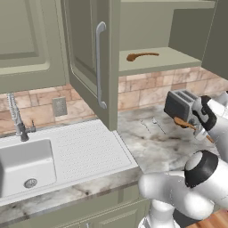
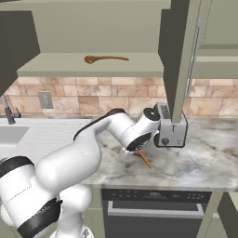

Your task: Organize the utensils by type. Pick up the wooden spoons from the counter and place them in the open cabinet. Then pick up the metallic utensils from the counter and place them in the open drawer.

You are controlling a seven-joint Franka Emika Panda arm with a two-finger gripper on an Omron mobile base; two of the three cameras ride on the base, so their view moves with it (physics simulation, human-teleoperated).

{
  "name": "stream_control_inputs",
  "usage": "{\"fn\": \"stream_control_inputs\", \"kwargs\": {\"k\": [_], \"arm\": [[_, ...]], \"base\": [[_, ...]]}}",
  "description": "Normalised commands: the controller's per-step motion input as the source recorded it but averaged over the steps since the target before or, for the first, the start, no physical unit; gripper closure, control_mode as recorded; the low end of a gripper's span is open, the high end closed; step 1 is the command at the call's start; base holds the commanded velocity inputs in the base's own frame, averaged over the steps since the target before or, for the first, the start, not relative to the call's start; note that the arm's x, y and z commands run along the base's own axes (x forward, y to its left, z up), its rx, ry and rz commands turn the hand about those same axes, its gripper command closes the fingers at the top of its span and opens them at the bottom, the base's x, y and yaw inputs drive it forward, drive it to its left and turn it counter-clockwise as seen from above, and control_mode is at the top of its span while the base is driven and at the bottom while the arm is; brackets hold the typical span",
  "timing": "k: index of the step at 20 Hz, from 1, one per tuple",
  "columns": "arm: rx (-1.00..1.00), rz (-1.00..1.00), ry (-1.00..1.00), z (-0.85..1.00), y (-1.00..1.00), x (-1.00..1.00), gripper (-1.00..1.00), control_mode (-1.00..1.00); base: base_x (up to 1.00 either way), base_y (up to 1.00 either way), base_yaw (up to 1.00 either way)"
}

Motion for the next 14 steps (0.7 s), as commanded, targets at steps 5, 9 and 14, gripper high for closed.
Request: {"fn": "stream_control_inputs", "kwargs": {"k": [5,9,14], "arm": [[-0.01,0.31,-0.16,0.61,0.36,-0.15,1.00,-1.00],[-0.06,0.27,-0.32,0.61,0.45,-0.10,1.00,-1.00],[-0.06,0.29,-0.25,0.61,0.40,-0.12,1.00,-1.00]], "base": [[0.00,0.00,0.00],[0.00,0.00,0.00],[0.00,0.00,0.00]]}}
